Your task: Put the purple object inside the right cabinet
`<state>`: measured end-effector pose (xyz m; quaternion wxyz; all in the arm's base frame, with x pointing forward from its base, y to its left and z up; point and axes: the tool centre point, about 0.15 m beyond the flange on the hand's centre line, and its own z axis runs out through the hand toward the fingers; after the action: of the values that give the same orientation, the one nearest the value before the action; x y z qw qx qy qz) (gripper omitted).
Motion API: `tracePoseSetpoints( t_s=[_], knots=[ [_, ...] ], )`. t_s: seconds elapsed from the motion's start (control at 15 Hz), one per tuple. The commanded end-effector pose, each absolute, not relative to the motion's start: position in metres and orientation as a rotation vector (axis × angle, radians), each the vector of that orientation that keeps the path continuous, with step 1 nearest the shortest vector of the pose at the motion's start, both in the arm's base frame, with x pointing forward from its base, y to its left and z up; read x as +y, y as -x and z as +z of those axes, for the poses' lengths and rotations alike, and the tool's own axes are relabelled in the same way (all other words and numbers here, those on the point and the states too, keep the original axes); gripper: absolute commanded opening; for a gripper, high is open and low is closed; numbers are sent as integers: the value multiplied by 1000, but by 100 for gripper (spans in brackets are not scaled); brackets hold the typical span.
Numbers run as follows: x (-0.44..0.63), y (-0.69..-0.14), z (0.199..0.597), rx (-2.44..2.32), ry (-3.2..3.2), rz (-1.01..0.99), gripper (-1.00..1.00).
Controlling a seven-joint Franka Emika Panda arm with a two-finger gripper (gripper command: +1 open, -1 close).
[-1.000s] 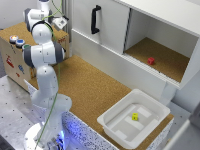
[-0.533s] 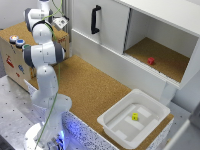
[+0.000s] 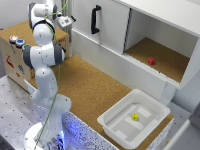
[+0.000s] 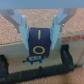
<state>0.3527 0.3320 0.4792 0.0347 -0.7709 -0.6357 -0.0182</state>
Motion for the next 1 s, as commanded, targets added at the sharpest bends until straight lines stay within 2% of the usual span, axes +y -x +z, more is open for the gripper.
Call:
tracePoseSetpoints(
  t_s=[0.0, 0.4, 0.93],
  knots=[
    [188, -334, 469, -1541, 2484, -381, -100],
    [48, -344, 458, -1226, 2659, -390, -100],
    [-172, -449, 479, -640, 3060, -477, -100]
  ],
)
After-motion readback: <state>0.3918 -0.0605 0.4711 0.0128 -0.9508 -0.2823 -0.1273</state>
